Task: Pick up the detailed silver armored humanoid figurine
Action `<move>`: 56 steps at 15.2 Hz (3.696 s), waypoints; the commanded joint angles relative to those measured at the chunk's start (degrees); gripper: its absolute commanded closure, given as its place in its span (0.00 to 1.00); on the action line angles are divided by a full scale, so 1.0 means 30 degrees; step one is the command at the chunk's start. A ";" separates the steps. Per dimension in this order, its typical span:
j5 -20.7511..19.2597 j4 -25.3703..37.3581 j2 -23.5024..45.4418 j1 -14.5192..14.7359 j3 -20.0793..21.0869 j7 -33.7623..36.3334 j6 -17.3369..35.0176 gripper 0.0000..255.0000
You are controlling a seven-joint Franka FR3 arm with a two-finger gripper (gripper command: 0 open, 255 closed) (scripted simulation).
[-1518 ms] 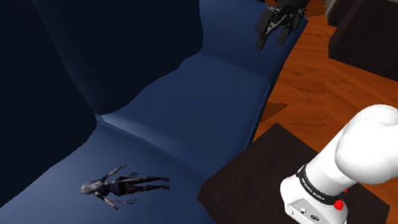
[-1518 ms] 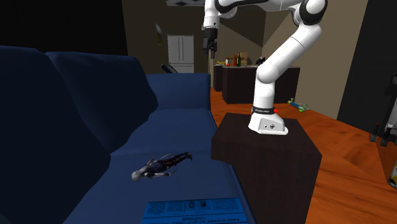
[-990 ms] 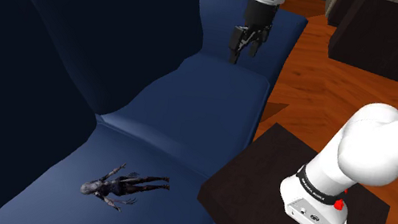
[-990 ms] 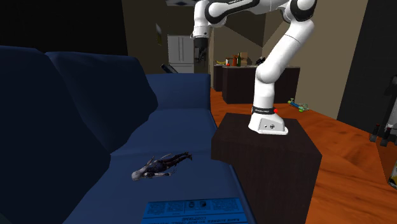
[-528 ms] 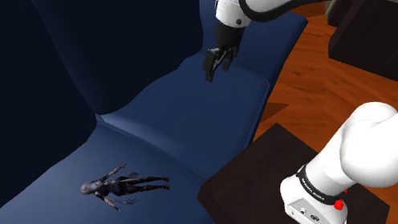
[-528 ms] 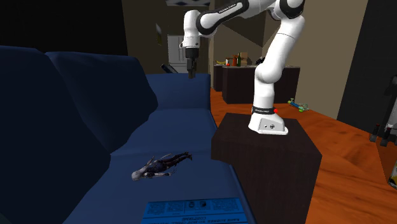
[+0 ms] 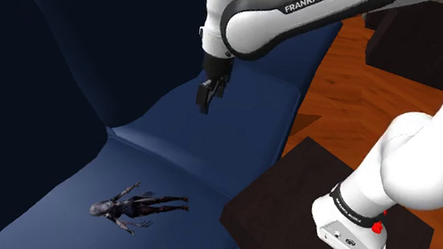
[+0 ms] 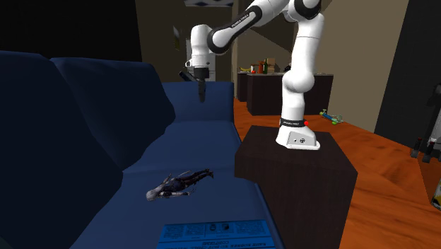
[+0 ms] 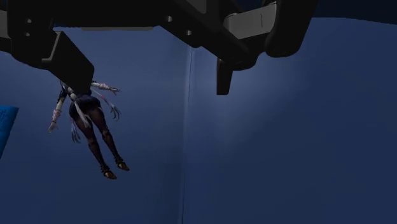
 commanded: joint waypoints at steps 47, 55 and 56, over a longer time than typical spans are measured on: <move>-0.5482 0.8361 1.6189 0.5636 0.2088 -0.1067 0.6219 1.00; -0.4968 0.7938 1.4477 0.5265 0.2578 -0.1360 0.4939 1.00; -0.4899 0.7904 1.4271 0.5221 0.2636 -0.1400 0.4770 1.00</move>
